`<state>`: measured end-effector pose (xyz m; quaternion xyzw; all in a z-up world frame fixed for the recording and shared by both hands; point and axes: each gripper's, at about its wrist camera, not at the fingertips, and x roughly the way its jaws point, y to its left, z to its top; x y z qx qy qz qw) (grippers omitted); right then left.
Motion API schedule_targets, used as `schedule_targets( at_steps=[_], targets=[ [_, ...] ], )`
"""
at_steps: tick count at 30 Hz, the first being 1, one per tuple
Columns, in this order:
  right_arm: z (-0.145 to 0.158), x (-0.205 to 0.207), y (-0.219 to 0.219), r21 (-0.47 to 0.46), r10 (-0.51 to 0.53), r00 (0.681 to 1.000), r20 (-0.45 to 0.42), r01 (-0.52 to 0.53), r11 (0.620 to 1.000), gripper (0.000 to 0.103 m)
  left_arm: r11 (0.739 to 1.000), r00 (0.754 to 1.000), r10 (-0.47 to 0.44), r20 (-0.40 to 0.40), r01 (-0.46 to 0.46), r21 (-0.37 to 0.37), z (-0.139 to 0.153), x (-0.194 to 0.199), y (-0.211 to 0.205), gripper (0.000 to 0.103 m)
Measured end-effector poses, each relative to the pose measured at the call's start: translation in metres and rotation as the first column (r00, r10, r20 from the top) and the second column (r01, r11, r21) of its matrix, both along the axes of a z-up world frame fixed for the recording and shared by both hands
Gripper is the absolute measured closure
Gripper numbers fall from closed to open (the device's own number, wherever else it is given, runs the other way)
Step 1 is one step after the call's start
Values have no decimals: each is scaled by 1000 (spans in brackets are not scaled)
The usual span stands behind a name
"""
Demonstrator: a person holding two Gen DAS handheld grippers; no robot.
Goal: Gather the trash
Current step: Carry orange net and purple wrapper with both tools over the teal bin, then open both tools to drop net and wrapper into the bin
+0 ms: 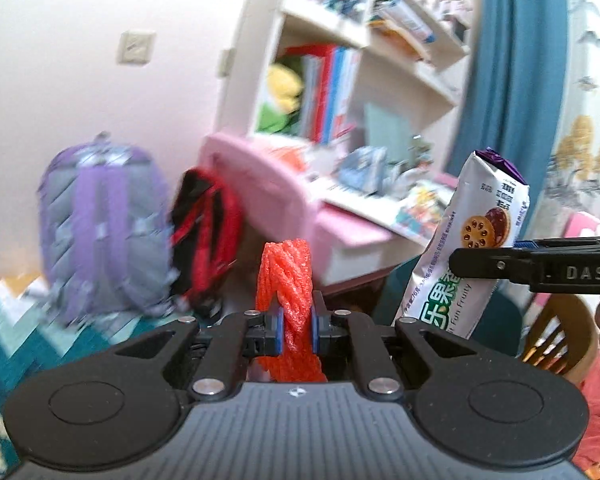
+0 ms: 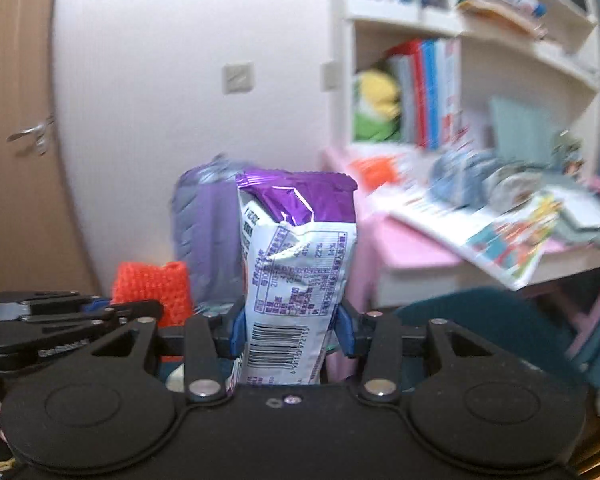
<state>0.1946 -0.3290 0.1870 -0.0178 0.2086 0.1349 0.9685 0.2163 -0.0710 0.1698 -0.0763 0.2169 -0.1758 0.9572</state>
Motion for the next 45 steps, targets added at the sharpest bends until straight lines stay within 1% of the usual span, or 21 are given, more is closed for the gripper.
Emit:
schedule_targets(
  at_steps=[2,4,6,9,13,18,25,28,30,32,35,39,40,43,45],
  targets=[
    [8,5,-20,-13,-51,999,11,51,999,61,999,999,-33,21,33,0,14,6,-20,91],
    [10,8,-41,-31,-100,995,7,100,995,61,998,997,-67,35,67,6,24,12,-40,91],
    [8,15,-62,-52,-161,987,5,161,986,61,994,993,-112,45,112,18,31,17,-64,91],
    [-1,23,-88,-65,-230,973,-23,228,972,61,984,984,-175,45,173,34,36,27,-99,91],
    [-22,40,-115,-88,-284,956,-80,277,957,61,968,969,-245,19,244,52,32,39,-145,91],
    [-47,52,-134,-127,-299,944,-137,282,951,61,948,952,-305,-38,307,83,14,55,-198,91],
    [-76,74,-139,-169,-273,931,-243,236,957,61,939,937,-304,-174,325,109,-22,98,-242,91],
    [-87,85,-141,-206,-277,915,-293,222,953,60,940,933,-281,-226,315,131,-38,115,-253,91],
    [-93,90,-142,-229,-288,903,-319,221,948,58,938,923,-271,-273,317,139,-50,127,-258,91],
    [-97,96,-145,-208,-277,885,-374,211,955,58,936,919,-253,-303,312,164,-61,136,-263,91],
    [-101,102,-148,-209,-271,871,-410,199,957,56,933,910,-243,-336,314,177,-72,145,-268,91],
    [-109,109,-151,-225,-293,835,-465,208,952,53,926,893,-239,-381,327,186,-83,153,-271,91],
    [-110,109,-153,-215,-293,831,-472,214,953,54,926,893,-235,-385,326,192,-84,154,-273,91],
    [-109,108,-157,-198,-299,827,-476,230,953,49,919,888,-242,-391,339,199,-87,154,-274,91],
    [-109,110,-159,-190,-295,827,-479,230,954,42,919,886,-241,-395,340,202,-87,154,-275,90]
  ],
)
